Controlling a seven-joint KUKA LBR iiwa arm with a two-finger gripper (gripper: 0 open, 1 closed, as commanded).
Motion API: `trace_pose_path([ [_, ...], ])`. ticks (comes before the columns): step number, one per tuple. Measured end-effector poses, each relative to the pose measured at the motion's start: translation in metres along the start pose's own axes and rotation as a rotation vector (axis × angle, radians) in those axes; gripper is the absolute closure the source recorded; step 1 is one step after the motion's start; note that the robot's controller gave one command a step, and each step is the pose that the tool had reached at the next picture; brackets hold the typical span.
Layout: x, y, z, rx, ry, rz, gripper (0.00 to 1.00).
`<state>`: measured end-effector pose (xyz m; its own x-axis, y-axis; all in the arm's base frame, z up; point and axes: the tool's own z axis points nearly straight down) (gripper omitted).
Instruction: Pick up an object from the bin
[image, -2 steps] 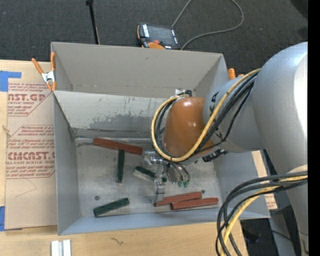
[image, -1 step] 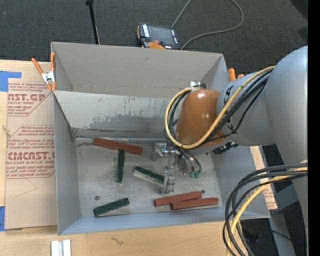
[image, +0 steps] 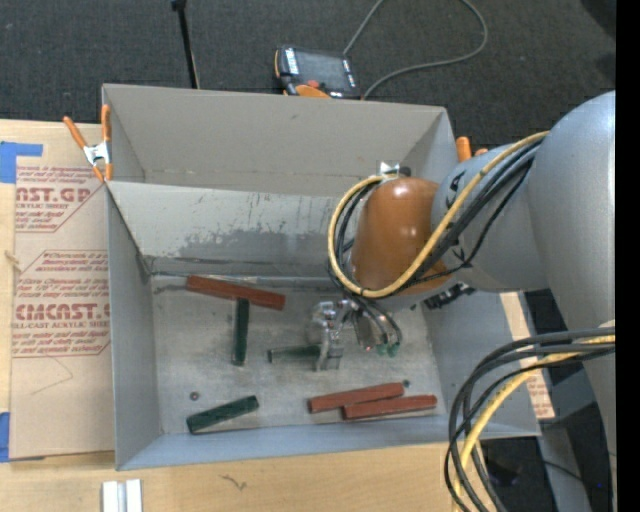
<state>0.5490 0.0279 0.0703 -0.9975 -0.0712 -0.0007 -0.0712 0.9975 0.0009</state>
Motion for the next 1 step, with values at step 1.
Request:
trace_pose_path([
  [1,-0.0259,-0.0037,-0.1299,0.002,-0.01,-0.023,1.0],
])
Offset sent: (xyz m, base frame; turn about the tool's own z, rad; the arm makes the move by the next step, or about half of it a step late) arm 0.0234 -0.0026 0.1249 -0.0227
